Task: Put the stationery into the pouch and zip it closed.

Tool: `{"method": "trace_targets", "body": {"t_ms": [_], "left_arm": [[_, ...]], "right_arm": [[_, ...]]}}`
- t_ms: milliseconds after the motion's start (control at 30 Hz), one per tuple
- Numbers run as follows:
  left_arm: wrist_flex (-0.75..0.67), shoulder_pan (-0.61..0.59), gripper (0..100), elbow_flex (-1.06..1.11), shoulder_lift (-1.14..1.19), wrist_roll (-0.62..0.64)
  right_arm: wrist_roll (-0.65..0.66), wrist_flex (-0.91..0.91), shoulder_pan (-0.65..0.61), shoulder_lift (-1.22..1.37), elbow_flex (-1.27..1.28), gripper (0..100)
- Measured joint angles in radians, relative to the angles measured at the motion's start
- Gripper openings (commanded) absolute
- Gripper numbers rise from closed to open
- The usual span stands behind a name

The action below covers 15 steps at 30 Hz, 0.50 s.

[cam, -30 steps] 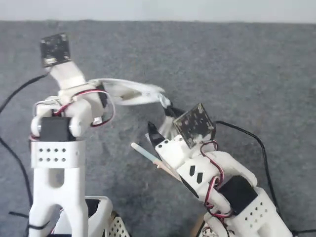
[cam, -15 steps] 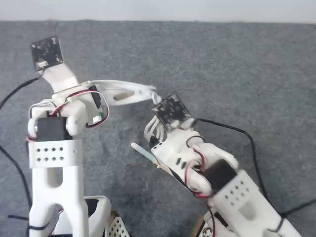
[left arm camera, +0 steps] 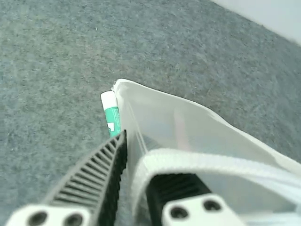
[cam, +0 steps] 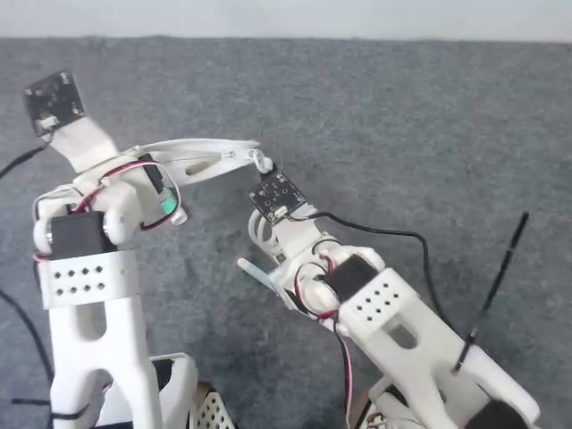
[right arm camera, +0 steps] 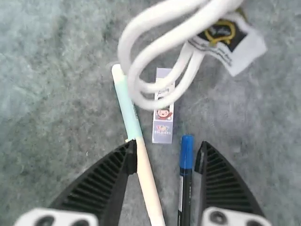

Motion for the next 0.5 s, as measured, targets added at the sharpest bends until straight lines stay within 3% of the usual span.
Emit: {"method": "trace_targets", "body": {"t_ms": [500], "left_arm": [[-0.032, -0.097, 1, 0.0, 0.0, 0.032]], "right_arm": [[0.0, -0.253, 0.0, 0.265, -0.028, 19.8]]}}
